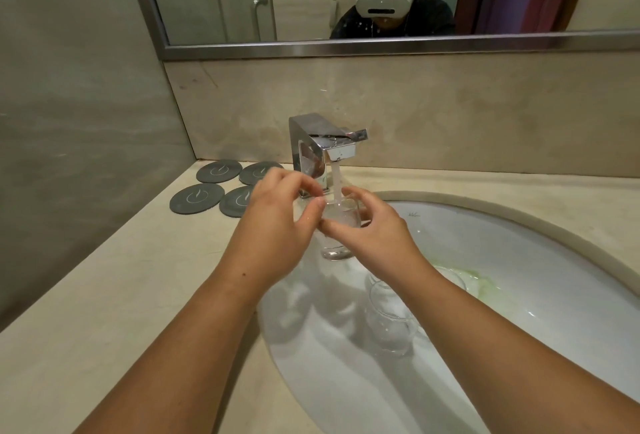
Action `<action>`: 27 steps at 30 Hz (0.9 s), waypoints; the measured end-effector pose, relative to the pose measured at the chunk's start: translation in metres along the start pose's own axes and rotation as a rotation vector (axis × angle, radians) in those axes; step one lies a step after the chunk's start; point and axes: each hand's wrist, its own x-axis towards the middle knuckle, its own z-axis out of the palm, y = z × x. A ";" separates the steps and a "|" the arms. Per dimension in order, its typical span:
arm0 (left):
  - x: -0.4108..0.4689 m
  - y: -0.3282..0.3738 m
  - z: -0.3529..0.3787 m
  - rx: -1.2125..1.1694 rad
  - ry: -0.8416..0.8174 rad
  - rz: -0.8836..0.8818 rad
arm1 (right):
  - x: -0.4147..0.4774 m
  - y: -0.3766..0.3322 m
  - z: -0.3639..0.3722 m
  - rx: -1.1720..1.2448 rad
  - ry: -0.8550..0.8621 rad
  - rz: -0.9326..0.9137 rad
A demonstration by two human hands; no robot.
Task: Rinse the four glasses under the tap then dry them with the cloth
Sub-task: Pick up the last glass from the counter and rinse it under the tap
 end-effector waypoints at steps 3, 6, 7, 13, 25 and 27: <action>-0.002 -0.003 0.001 0.000 -0.071 -0.055 | 0.000 -0.003 0.007 0.112 0.011 0.154; -0.003 -0.003 0.005 -0.018 -0.144 -0.098 | 0.002 -0.005 0.009 0.202 0.015 0.257; -0.004 -0.003 0.007 -0.014 -0.162 -0.103 | 0.003 -0.005 0.010 0.236 0.016 0.289; -0.006 -0.004 0.012 -0.029 -0.242 -0.126 | 0.004 -0.008 0.011 0.389 -0.011 0.389; -0.006 0.000 0.019 -0.058 -0.178 -0.151 | -0.001 -0.021 0.008 1.032 -0.063 0.579; -0.005 0.001 0.018 -0.069 -0.162 -0.148 | 0.002 -0.021 0.006 1.071 -0.031 0.595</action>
